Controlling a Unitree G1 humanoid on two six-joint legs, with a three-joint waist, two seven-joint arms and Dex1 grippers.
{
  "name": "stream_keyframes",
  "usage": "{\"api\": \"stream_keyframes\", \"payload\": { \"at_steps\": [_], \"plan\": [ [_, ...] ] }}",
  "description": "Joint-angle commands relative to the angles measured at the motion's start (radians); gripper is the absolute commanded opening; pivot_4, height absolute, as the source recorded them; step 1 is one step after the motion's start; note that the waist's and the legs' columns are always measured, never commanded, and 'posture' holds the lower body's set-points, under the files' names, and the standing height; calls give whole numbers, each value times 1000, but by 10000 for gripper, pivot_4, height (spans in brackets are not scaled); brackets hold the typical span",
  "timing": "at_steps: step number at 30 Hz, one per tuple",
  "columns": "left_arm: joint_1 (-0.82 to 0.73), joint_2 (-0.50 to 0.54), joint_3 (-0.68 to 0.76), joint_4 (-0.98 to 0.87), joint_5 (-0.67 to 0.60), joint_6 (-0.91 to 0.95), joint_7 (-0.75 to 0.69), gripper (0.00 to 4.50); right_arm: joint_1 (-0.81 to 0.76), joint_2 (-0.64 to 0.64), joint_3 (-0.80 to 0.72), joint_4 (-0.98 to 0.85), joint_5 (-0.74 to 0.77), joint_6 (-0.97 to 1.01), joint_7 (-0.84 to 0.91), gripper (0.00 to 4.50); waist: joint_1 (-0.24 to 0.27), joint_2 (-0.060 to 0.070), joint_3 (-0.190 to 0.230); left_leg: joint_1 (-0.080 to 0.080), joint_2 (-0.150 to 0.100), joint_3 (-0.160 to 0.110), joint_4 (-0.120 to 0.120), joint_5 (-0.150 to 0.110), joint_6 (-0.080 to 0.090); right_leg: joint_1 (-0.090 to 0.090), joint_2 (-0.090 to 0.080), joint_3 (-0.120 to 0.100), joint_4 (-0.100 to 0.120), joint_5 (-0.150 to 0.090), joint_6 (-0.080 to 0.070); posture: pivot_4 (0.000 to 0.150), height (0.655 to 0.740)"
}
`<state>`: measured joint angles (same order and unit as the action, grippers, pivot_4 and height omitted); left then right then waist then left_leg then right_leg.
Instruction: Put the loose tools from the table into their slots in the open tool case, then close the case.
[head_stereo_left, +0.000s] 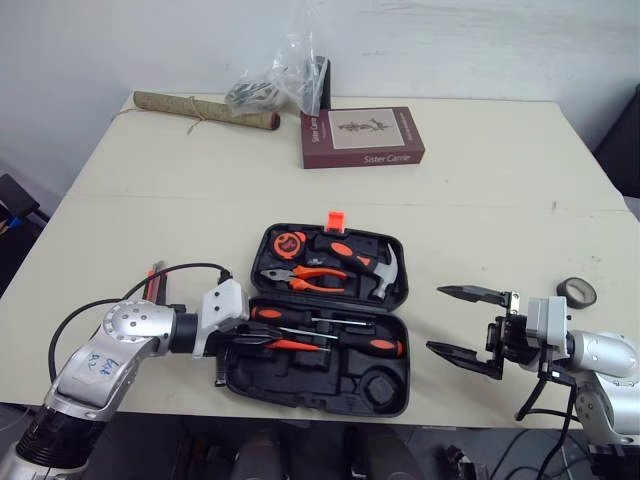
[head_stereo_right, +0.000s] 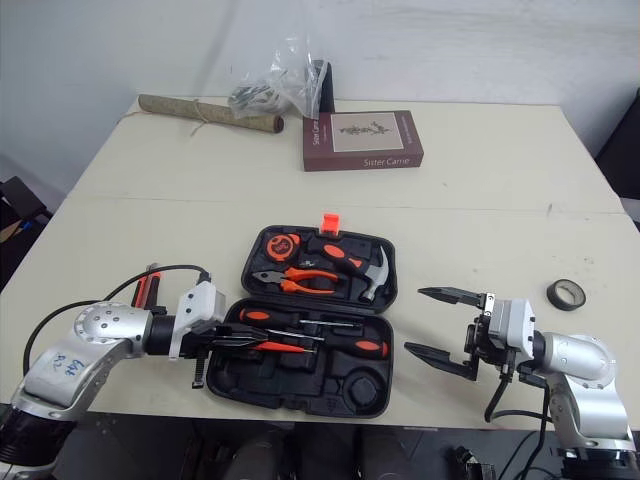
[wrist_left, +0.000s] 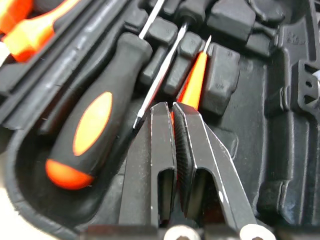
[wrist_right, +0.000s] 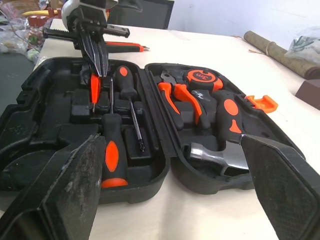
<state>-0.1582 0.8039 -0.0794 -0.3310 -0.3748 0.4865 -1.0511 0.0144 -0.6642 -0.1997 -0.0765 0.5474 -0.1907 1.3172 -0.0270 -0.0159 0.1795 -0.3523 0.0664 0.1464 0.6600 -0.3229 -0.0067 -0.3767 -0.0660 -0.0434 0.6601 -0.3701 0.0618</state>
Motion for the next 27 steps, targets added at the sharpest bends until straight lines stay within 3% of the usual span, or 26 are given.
{"api": "stream_keyframes", "payload": {
  "at_steps": [1,12,27],
  "plan": [
    [-3,23,-14,-4,7,32,-9,1052,-3,5,4,-23,6,-2,-7,45000,0,0,0,0,0,0,0,0,0,0,0,0,0,0,0,1500,7400],
    [-8,98,-87,-45,-22,229,-29,1052,4,9,1,1,5,-22,7,45000,-2,1,0,0,0,0,0,0,0,0,0,0,0,0,0,1500,7400],
    [20,89,-99,-32,-39,249,-15,1052,6,19,4,10,1,-36,9,45000,-2,4,-3,1,0,1,-1,0,0,0,0,1,0,0,0,1500,7400]
  ]
}}
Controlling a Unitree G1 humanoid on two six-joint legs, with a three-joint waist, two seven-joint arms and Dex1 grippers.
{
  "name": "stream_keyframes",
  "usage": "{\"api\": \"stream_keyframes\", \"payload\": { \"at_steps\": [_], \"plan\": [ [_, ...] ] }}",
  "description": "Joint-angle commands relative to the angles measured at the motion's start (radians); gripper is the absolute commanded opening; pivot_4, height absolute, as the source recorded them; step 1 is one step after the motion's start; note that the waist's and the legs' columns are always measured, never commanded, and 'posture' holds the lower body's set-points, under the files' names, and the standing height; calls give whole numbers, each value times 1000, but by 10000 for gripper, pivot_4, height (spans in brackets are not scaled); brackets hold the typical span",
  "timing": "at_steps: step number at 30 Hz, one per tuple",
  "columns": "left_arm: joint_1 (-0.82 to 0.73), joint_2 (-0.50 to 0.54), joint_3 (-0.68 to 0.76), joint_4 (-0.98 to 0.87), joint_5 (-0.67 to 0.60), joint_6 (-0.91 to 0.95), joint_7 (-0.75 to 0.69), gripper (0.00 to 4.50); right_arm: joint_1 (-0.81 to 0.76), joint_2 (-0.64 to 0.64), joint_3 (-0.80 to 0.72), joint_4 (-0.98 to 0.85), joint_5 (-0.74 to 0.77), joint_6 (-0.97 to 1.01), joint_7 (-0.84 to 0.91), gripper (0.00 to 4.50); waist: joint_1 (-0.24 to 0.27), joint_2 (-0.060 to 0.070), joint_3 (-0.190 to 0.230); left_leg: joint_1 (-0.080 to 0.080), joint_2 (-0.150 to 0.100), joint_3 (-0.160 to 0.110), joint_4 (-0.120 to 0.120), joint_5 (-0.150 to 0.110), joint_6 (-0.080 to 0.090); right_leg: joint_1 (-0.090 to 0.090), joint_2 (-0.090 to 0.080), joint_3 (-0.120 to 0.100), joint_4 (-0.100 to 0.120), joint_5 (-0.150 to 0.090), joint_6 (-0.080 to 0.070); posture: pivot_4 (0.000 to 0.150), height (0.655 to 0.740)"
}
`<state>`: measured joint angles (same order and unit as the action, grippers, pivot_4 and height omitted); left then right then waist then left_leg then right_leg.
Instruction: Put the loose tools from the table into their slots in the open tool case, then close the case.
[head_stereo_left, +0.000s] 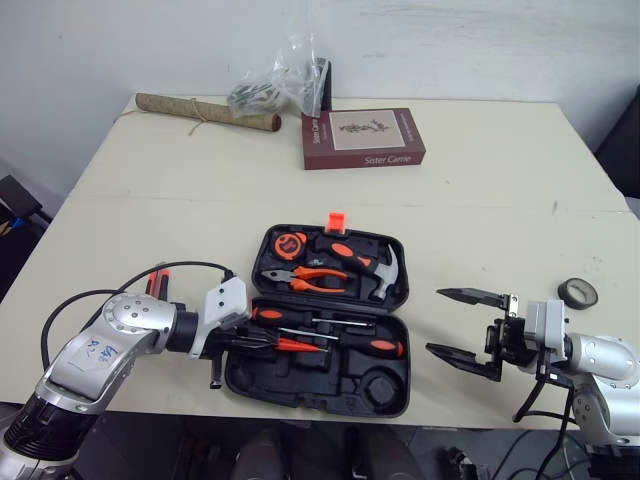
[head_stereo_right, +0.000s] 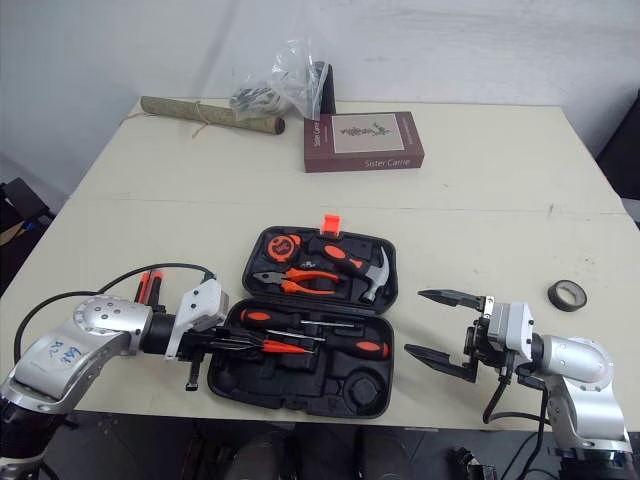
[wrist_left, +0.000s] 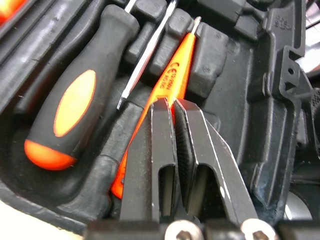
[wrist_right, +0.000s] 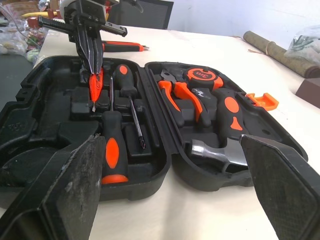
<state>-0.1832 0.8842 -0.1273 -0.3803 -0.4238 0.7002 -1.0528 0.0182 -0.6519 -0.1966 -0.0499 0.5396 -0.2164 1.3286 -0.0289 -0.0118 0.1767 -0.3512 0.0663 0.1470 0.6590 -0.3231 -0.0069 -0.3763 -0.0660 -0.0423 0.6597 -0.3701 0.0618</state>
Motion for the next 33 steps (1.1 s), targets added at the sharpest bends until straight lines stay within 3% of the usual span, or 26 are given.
{"api": "stream_keyframes", "payload": {
  "at_steps": [1,9,14,20,25,27,31,32,33],
  "plan": [
    [48,3,-44,21,17,7,-8,1052,1,6,1,-18,9,-10,-3,45000,0,0,0,0,0,0,0,0,0,0,0,0,0,0,0,1500,7400],
    [85,-93,167,40,-79,-283,-65,1052,-4,4,3,-21,7,-8,-9,45000,2,-1,1,-1,0,0,1,0,0,0,0,-1,0,0,0,1500,7400],
    [110,-135,243,39,-74,-434,-60,1052,-4,7,-5,-18,10,-26,-6,45000,2,-1,1,-1,0,0,1,0,1,0,-1,-1,0,0,0,1500,7400],
    [272,-144,576,37,-97,-464,58,1052,19,-39,-119,-16,31,-54,-31,45000,-5,-1,1,-1,1,0,1,-1,1,-1,0,-1,0,0,0,1500,7400],
    [394,-127,910,268,-42,-543,150,15716,134,-110,-305,66,13,-77,-50,45000,3,-3,1,-1,0,0,0,-2,2,0,-1,-2,-1,0,0,1500,7400],
    [433,-109,1012,413,-18,-600,174,23811,171,-117,-380,155,-17,-133,-72,45000,2,-5,1,-1,0,-1,0,-3,4,0,-2,-3,-2,0,0,1500,7400],
    [506,-57,1125,682,32,-708,209,41782,238,-143,-496,353,-62,-249,-89,45000,-2,-6,1,-1,-1,0,-1,-7,8,0,-4,-3,-4,0,0,1500,7400],
    [522,-42,1144,744,48,-733,227,44783,257,-151,-524,403,-66,-268,-95,45000,-2,-7,1,0,-2,0,-1,-7,9,0,-5,-4,-4,0,0,1500,7400],
    [538,-28,1159,804,59,-755,243,44783,280,-160,-549,450,-72,-287,-99,45000,-2,-7,1,0,-2,1,-2,-8,9,0,-6,-4,-4,0,0,1500,7400]
  ]
}}
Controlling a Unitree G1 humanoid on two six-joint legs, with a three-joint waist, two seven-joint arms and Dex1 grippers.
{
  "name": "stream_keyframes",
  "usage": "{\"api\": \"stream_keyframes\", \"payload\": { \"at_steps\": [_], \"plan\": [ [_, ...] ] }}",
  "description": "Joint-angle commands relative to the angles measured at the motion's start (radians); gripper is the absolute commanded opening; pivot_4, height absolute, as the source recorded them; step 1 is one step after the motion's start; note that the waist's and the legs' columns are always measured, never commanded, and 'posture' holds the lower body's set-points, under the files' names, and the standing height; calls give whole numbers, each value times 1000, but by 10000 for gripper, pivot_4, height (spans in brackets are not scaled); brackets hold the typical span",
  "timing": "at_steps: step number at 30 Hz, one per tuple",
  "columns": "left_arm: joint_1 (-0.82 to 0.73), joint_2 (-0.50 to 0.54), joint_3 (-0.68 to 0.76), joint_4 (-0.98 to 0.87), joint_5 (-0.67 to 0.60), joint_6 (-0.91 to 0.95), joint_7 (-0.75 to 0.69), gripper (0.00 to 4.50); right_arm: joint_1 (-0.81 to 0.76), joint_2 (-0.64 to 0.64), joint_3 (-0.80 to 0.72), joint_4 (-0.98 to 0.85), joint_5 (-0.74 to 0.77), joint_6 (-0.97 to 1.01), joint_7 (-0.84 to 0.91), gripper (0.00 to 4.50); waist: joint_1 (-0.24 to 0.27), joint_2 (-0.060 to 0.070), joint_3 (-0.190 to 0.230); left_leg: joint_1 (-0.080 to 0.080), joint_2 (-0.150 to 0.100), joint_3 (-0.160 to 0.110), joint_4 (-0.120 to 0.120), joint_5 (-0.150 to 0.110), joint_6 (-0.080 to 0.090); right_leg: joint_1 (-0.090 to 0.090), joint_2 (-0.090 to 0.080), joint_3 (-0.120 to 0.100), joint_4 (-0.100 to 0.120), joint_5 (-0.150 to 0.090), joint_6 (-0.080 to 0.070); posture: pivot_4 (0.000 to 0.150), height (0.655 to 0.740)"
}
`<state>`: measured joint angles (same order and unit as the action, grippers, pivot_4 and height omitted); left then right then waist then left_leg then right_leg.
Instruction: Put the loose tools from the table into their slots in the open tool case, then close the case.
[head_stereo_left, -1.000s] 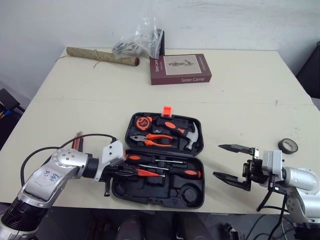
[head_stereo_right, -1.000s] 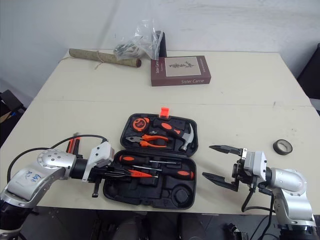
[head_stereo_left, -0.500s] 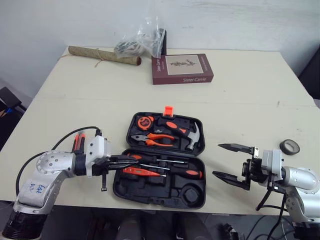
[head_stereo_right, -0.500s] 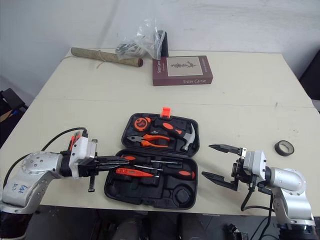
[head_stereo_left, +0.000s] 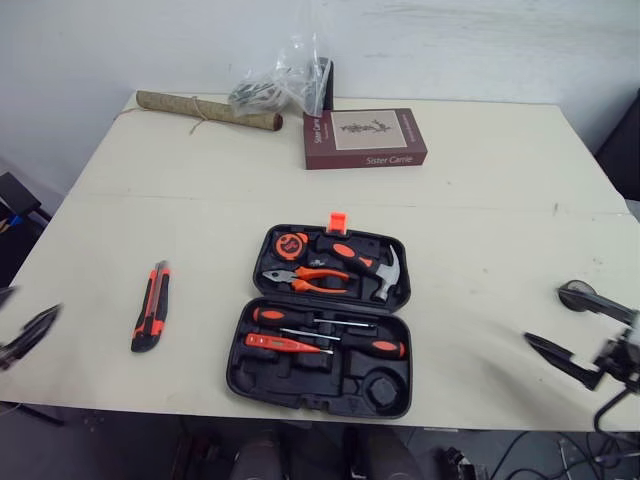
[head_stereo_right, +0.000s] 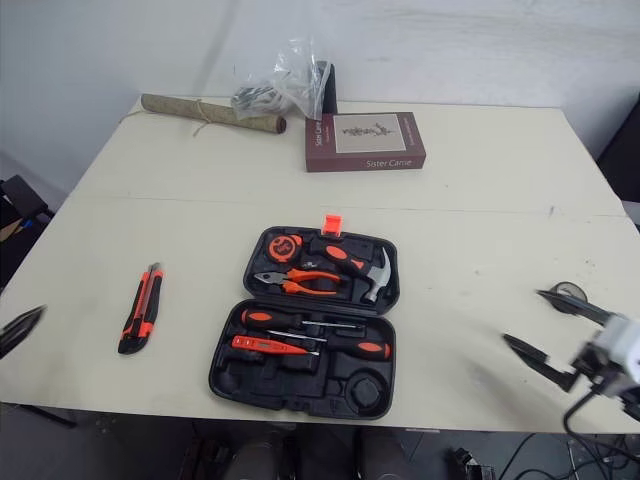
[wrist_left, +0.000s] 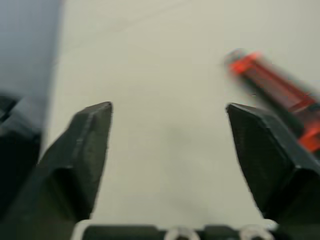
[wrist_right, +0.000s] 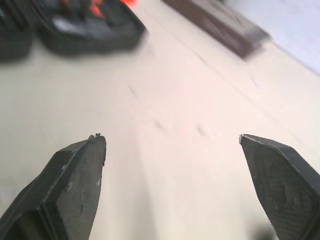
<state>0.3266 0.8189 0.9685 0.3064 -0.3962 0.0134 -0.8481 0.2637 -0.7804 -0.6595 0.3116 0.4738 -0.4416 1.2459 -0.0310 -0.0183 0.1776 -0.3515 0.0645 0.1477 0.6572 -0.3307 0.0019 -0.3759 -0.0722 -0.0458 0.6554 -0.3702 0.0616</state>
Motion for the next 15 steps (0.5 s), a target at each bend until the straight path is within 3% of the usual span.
{"api": "stream_keyframes", "payload": {
  "at_steps": [1,8,11,15],
  "plan": [
    [43,48,78,172,41,-89,59,44783,59,-40,-110,136,-12,-83,-18,45000,0,-1,0,0,0,0,0,0,0,0,0,0,0,0,0,1500,7400],
    [70,58,73,254,29,-165,84,44783,120,-54,-149,273,-18,-157,-37,45000,0,-5,-3,5,-1,0,-9,1,-2,1,-2,-1,-1,0,-1,1500,7400],
    [54,39,48,174,-4,-141,72,44783,80,-39,-102,215,3,-133,-31,45000,-1,-4,-4,8,-1,0,-11,-1,-7,3,-3,-1,0,-1,-2,1500,7400],
    [63,-42,-11,-86,-92,-3,79,44783,-20,11,19,33,53,-42,-40,45000,-13,-4,-4,8,-1,0,-11,-1,-8,3,-3,-1,0,-1,-2,1500,7400]
  ]
}}
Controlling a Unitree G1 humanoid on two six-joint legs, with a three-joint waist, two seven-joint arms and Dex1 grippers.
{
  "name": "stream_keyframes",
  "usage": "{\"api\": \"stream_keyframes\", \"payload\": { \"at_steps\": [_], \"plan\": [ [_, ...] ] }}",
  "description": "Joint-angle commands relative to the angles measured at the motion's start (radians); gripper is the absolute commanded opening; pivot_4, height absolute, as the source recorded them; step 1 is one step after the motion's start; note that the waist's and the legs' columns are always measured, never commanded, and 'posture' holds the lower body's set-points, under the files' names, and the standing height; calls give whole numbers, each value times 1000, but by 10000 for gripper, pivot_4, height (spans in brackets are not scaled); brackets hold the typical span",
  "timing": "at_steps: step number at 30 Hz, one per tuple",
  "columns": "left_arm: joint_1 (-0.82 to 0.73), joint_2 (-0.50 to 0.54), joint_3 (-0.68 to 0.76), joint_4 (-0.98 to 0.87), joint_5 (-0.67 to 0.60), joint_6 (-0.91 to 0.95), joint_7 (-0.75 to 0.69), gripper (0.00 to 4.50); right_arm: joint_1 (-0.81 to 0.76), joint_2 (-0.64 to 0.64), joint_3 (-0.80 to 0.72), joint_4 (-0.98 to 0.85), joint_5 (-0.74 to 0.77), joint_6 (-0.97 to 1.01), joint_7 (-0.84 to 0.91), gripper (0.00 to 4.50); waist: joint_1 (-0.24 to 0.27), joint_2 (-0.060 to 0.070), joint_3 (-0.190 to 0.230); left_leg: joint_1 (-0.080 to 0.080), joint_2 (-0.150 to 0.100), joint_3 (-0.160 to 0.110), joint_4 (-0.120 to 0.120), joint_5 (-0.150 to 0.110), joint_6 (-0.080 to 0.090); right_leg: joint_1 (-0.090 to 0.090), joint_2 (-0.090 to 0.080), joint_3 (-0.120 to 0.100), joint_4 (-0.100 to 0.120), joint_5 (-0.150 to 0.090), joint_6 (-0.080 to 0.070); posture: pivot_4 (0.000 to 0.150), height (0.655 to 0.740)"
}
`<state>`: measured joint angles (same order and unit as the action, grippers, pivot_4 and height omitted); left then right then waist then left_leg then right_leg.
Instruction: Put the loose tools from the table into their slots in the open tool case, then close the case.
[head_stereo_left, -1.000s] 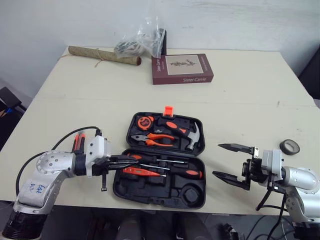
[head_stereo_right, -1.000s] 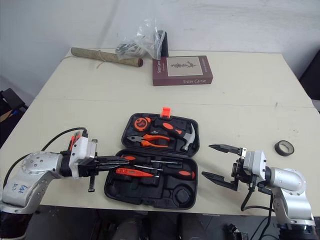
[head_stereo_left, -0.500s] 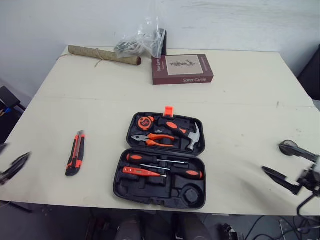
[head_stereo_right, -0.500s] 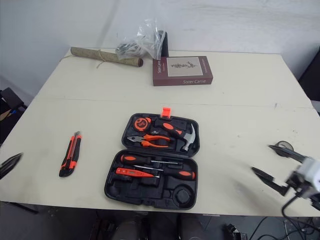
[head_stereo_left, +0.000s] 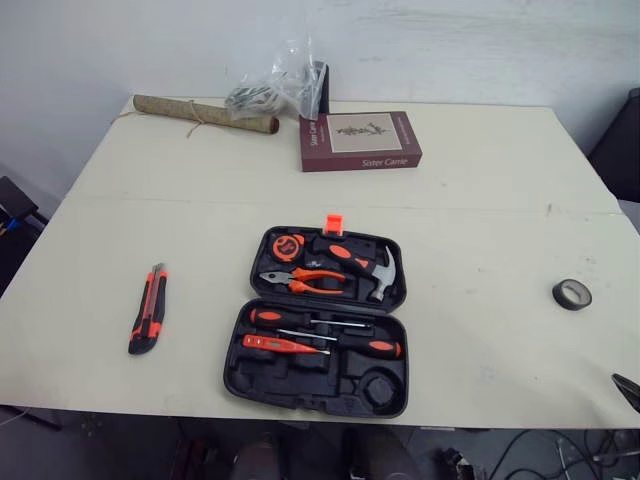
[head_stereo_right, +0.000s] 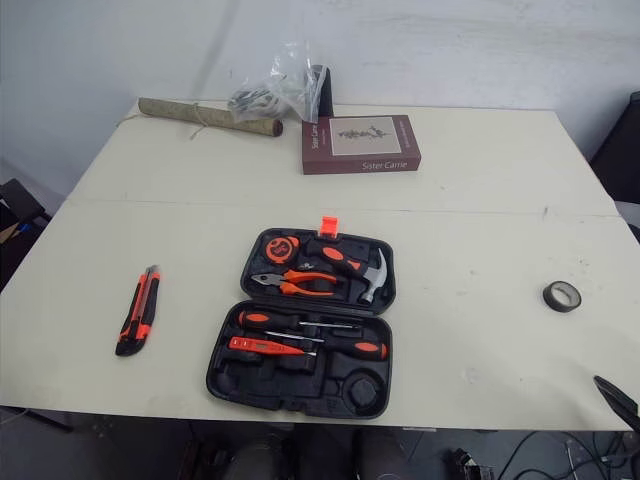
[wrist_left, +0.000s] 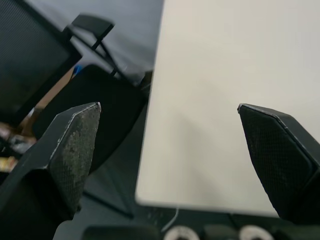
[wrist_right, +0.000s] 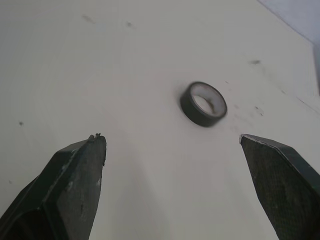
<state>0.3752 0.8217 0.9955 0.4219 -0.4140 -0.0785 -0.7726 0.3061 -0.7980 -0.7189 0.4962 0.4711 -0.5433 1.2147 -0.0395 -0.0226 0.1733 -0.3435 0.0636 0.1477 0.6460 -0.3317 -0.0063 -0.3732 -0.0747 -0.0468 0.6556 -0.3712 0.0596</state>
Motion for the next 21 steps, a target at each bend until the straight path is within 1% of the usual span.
{"api": "stream_keyframes", "payload": {
  "at_steps": [1,2,3,6,8,9,11,13,15,17,21],
  "plan": [
    [19,-68,-59,-275,-81,109,18,44783,-90,45,116,-201,62,79,-14,45000,-8,0,0,0,0,0,0,1,1,0,0,0,1,0,0,1500,7400],
    [23,-84,-70,-327,-83,127,30,44783,-106,55,139,-234,65,95,-18,45000,-10,1,0,-1,0,0,0,3,4,-1,0,0,1,0,0,1500,7400],
    [26,-101,-95,-408,-91,184,68,44783,-131,73,176,-282,79,112,-15,45000,-11,1,1,-1,0,0,0,3,4,-1,0,0,1,0,0,1500,7400],
    [43,-132,-146,-605,-125,346,148,44783,-179,104,246,-370,107,141,3,45000,-11,1,1,-2,0,0,1,5,0,-1,1,-1,1,0,0,1500,7400],
    [16,-157,-193,-791,-161,544,316,44783,-242,139,323,-422,112,162,4,45000,-11,1,1,-2,0,0,1,6,0,-1,1,-1,1,0,0,1500,7400],
    [-18,-181,-212,-869,-202,650,420,44783,-269,155,355,-439,117,171,8,45000,-10,0,1,-2,0,0,2,6,0,-1,1,-1,1,0,1,1500,7400],
    [-90,-231,-236,-980,-299,832,592,44783,-303,173,401,-452,118,177,38,45000,-1,0,1,-2,0,-1,3,6,2,0,1,-1,1,1,2,1500,7400],
    [-132,-247,-292,-1084,-325,1011,714,44783,-334,183,437,-449,119,175,71,45000,11,1,1,-2,-1,-1,3,7,1,0,0,0,3,1,2,1500,7400],
    [-175,-249,-338,-1154,-324,1159,808,44783,-360,191,461,-439,122,173,93,45000,12,1,1,-2,-1,-1,3,7,0,0,1,0,3,1,2,1500,7400],
    [-247,-287,-363,-1184,-311,1285,917,44783,-375,193,480,-431,129,173,124,45000,13,1,1,-2,-1,-1,3,7,0,0,1,0,2,1,2,1500,7400],
    [-343,-340,-388,-1216,-284,1497,1000,44783,-395,197,504,-420,133,174,166,45000,13,0,1,-3,-1,-1,6,8,0,0,2,0,2,1,2,1500,7400]
  ]
}}
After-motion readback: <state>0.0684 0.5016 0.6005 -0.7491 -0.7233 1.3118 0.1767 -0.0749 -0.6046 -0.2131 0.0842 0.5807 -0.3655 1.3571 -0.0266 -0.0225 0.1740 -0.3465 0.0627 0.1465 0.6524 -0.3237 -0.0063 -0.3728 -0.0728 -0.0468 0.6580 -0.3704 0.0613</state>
